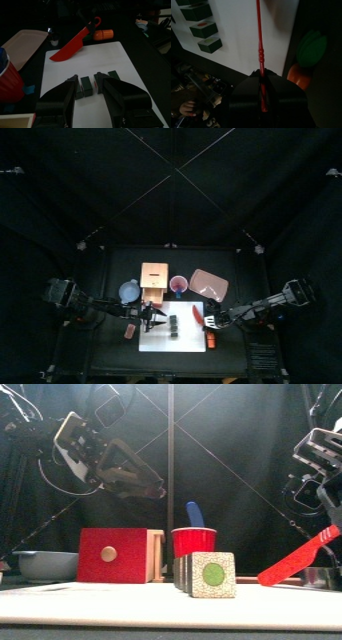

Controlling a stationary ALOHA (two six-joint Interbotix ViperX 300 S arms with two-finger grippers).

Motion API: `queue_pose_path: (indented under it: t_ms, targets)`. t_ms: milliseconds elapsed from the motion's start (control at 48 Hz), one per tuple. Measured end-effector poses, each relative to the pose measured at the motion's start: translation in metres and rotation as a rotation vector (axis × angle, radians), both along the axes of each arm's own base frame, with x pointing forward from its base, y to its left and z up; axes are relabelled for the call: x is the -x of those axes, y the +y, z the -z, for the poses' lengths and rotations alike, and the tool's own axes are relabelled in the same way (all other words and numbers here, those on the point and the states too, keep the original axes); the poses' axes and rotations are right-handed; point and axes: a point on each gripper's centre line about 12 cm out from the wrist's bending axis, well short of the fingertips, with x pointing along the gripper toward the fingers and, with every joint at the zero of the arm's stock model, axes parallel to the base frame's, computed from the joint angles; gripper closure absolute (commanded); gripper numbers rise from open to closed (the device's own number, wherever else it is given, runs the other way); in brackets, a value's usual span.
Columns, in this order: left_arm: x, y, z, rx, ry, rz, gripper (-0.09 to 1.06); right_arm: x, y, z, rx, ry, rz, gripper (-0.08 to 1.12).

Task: Place sushi on board then cut the sushi with the knife then place the pieces on the plate
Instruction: Place the 4 sushi pieces on the plate

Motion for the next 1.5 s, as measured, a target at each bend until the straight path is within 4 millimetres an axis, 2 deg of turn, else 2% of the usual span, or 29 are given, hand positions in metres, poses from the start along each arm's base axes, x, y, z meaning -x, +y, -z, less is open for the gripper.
queue_pose_path:
  t_ms: [167, 375, 708, 854, 958, 1083, 1188, 1312, 1500]
  targets:
    - [0.001, 0.001, 0.001, 0.004, 0.002, -0.008, 0.21, -0.002, 0.01, 0.004, 0.003, 0.017, -0.016, 0.5]
    - [0.001, 0.001, 0.001, 0.005, 0.002, -0.007, 0.21, -0.003, 0.01, 0.009, 0.039, 0.027, -0.044, 0.37]
    - [0.001, 0.001, 0.0, 0.007, 0.001, -0.008, 0.21, -0.003, 0.009, 0.011, 0.075, 0.028, -0.074, 0.37]
    - [0.001, 0.001, 0.0, 0.004, -0.001, -0.007, 0.21, -0.011, 0.01, 0.004, 0.123, -0.016, -0.128, 0.37]
    - [0.001, 0.001, -0.003, 0.004, -0.01, -0.009, 0.21, -0.025, 0.005, -0.01, 0.265, -0.104, -0.245, 0.37]
    - [0.002, 0.001, -0.01, 0.005, -0.03, -0.006, 0.21, -0.054, -0.011, -0.031, 0.59, -0.238, -0.474, 0.37]
    - [0.003, 0.003, -0.015, 0.009, -0.045, -0.012, 0.21, -0.077, -0.026, -0.041, 0.871, -0.288, -0.656, 0.36]
    - [0.006, 0.009, -0.016, 0.02, -0.046, -0.034, 0.21, -0.097, -0.035, -0.04, 1.068, -0.288, -0.806, 0.35]
    - [0.009, 0.011, -0.019, 0.033, -0.05, -0.052, 0.21, -0.112, -0.044, -0.027, 1.174, -0.277, -0.942, 0.29]
